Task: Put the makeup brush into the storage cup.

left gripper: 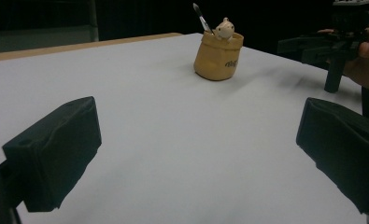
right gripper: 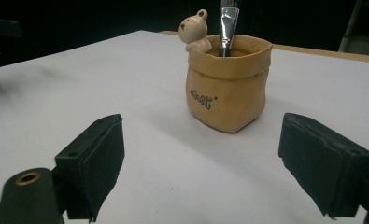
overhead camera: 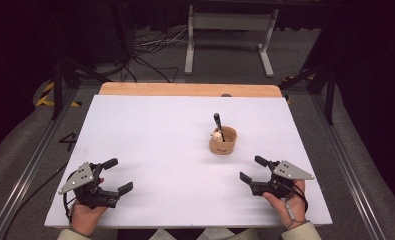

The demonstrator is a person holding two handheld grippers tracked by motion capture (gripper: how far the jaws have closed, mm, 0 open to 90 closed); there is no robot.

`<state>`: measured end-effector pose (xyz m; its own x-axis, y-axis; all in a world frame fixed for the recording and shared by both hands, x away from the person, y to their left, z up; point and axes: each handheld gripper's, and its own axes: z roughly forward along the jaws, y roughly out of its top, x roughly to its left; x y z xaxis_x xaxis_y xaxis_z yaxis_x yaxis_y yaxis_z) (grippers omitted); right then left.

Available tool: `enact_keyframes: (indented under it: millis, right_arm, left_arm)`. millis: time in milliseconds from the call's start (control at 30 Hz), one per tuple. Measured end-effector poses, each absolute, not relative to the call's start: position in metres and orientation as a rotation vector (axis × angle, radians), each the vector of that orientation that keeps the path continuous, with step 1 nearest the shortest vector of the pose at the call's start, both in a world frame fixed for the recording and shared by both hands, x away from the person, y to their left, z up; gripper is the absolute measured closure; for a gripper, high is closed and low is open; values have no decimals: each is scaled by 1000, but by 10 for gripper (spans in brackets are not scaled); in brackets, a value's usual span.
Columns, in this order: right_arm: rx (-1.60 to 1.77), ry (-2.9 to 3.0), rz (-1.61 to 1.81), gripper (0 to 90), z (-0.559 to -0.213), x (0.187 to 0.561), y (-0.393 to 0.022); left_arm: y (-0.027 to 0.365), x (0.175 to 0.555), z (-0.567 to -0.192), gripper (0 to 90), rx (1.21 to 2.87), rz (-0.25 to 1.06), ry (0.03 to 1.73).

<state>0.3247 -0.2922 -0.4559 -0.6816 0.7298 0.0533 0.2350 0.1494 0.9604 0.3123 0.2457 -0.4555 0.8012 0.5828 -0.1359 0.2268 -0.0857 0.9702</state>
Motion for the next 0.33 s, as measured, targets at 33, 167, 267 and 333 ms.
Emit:
enact_keyframes:
  millis: [33, 167, 267, 333]
  right_arm:
    - [928, 2003, 1551, 151, -456, 325, -293]
    - [933, 1997, 1560, 148, -456, 325, -293]
    - [932, 1998, 1560, 148, -456, 325, -293]
    - [934, 1998, 1559, 149, -456, 325, -293]
  left_arm:
    - [246, 312, -456, 7, 1663, 338, 645]
    - [245, 312, -455, 7, 1665, 340, 641]
    - [245, 312, -455, 7, 1666, 340, 641]
    - [245, 312, -455, 7, 1665, 341, 641]
